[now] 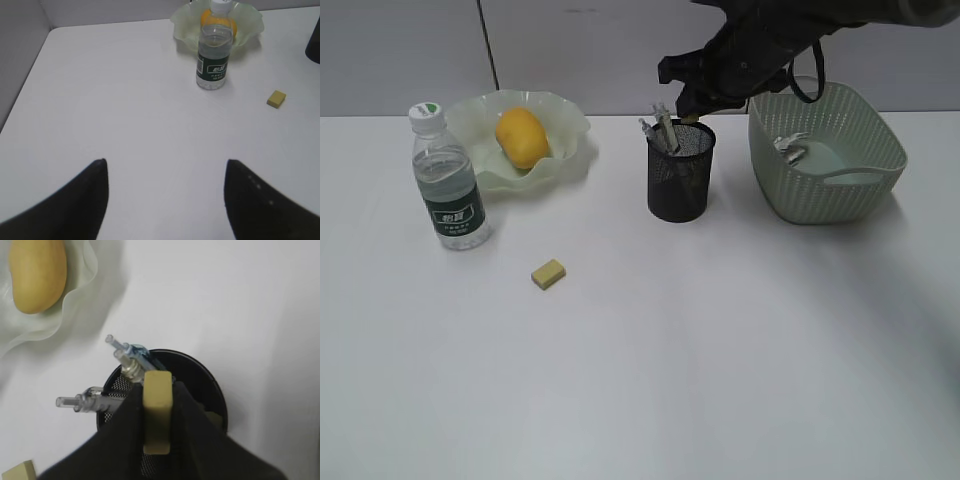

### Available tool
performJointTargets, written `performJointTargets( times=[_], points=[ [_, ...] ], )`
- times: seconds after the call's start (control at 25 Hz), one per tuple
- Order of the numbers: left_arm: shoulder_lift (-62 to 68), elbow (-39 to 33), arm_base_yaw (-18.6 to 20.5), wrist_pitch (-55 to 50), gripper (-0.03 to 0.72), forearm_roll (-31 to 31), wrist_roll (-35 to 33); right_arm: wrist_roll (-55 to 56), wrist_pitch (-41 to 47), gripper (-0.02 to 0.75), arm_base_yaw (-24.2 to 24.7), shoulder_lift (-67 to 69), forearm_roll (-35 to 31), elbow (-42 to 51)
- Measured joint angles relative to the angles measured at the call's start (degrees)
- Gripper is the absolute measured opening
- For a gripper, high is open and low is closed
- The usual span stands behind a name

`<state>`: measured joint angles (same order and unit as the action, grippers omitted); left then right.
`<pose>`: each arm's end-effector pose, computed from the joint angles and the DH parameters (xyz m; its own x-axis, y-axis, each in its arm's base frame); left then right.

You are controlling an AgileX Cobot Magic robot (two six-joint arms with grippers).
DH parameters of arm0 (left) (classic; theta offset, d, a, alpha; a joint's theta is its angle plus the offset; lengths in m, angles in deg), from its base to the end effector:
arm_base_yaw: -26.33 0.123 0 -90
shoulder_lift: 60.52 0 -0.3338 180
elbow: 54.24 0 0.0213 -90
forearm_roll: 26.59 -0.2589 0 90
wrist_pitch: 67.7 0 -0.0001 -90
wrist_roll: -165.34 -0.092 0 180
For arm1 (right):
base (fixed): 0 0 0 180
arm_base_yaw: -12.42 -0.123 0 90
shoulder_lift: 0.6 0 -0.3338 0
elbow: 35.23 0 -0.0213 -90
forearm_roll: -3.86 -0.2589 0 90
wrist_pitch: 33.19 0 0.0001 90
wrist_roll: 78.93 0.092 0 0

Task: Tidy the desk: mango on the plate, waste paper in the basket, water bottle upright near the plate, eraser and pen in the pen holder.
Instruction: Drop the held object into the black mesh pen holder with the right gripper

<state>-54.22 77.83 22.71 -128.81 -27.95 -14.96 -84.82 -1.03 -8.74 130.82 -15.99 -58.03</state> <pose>-0.0509 0.0051 0.2888 -0.4262 0.0437 -0.9036 0.0515 0.9984 0.0240 0.4901 0.2076 0.2423 -0.7825 -0.0998 -0.6146 -0.3204 0.9109 0.2601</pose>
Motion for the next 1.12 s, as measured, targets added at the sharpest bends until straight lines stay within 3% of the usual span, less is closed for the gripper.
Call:
performJointTargets(
  times=[0.4,0.56,0.88,1.12],
  points=[
    [0.0,0.0,0.0,0.0,0.547,-0.1,0.0,-0.4,0.0,0.125,-0.2,1.1,0.0,-0.1],
    [0.0,0.0,0.0,0.0,0.547,-0.1,0.0,-0.4,-0.6,0.166,-0.2,1.1,0.0,-0.1],
    [0.0,0.0,0.0,0.0,0.547,-0.1,0.0,-0.4,-2.3,0.514,-0.2,1.1,-0.2,-0.1],
    [0.0,0.0,0.0,0.0,0.547,-0.2,0.0,-0.5,4.3,0.554,-0.2,1.1,0.6,-3.0]
  ],
)
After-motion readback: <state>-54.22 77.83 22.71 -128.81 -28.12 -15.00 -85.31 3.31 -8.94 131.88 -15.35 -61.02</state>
